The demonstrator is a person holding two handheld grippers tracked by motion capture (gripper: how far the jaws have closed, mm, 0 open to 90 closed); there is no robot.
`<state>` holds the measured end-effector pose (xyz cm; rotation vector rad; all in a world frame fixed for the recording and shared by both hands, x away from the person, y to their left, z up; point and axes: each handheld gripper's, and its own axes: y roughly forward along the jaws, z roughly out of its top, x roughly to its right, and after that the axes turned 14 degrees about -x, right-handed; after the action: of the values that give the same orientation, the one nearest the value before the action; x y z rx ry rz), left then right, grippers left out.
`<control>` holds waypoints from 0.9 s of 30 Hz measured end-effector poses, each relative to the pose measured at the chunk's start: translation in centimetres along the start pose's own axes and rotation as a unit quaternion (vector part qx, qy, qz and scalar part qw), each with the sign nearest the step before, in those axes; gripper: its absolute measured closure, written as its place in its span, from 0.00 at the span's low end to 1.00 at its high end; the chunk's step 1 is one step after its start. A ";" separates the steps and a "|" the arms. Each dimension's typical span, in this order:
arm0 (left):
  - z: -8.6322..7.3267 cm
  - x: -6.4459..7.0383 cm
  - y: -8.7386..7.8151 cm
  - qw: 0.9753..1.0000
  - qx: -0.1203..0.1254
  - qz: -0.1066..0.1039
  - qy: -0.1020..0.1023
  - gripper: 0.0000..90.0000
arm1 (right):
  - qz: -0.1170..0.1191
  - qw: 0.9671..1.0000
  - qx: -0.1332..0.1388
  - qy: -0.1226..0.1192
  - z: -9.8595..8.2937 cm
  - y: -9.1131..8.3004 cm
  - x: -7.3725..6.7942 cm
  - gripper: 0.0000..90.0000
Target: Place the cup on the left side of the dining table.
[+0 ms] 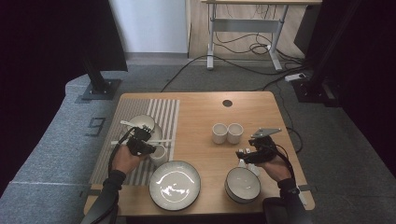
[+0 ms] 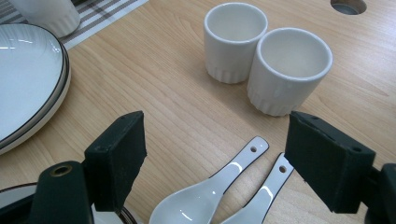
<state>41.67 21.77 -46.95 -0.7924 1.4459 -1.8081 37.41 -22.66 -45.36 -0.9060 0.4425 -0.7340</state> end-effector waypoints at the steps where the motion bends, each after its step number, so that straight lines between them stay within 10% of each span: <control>1: 0.0 -0.1 0.0 1.000 0.002 -0.002 0.000 0.89 | -0.002 1.000 -0.001 0.001 -0.1 0.0 0.0 0.23; 12: -1.0 -1.0 -0.4 0.998 0.064 -0.023 -0.003 0.56 | -0.002 1.000 0.006 0.003 -0.3 -0.2 0.1 0.23; 27: -4.9 -1.5 -2.1 0.982 0.180 -0.038 0.039 0.19 | -0.014 1.000 0.021 0.016 -0.7 -1.3 0.2 0.17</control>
<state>38.37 26.09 -45.93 -0.6040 1.0980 -2.1001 36.63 -23.70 -44.68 -0.8641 0.4420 -0.7808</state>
